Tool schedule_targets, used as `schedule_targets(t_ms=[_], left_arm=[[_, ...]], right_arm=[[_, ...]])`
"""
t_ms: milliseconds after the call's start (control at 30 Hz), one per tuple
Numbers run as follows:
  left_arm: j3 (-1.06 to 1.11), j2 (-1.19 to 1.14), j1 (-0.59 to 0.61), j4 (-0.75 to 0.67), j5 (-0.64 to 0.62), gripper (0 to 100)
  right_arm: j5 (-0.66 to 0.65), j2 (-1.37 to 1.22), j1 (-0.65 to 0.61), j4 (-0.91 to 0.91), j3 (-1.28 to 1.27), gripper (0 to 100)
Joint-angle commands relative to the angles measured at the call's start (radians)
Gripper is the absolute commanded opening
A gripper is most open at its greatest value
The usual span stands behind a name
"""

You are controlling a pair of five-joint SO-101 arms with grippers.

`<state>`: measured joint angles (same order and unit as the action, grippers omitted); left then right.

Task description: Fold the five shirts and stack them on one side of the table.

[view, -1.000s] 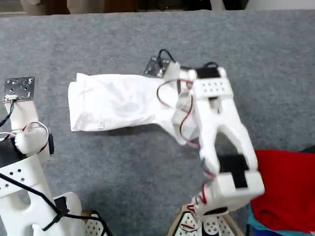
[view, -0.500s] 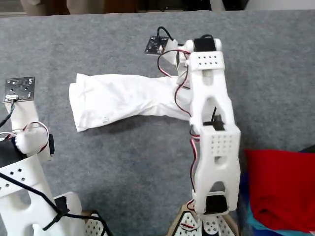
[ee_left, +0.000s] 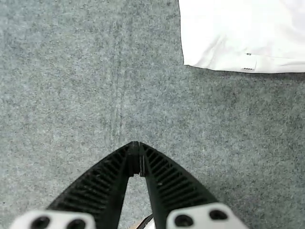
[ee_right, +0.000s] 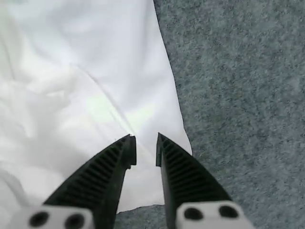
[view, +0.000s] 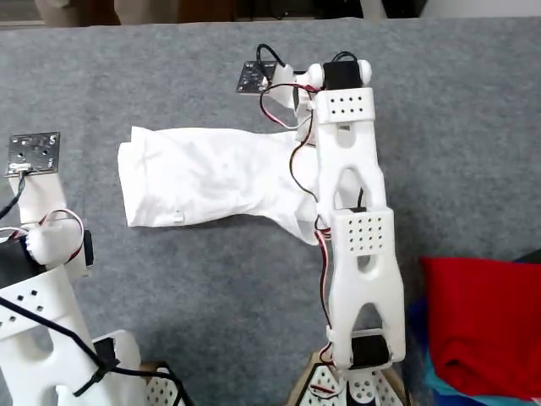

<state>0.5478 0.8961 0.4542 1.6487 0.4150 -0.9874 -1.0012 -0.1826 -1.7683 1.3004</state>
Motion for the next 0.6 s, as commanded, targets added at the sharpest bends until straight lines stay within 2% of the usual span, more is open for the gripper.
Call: schedule_targets(t_ms=[0, 333, 567], left_arm=[[-0.048, 0.013, 0.009, 0.011, 0.006, 2], [-0.048, 0.013, 0.009, 0.011, 0.006, 2], [-0.046, 0.013, 0.008, 0.011, 0.006, 2]], right_arm=[[0.018, 0.128, 0.005, -0.02, -0.01, 9.6], [0.012, 0.662, -0.018, -0.005, -0.746, 9.6], [0.021, 0.894, -0.059, 0.137, -1.25, 9.6]])
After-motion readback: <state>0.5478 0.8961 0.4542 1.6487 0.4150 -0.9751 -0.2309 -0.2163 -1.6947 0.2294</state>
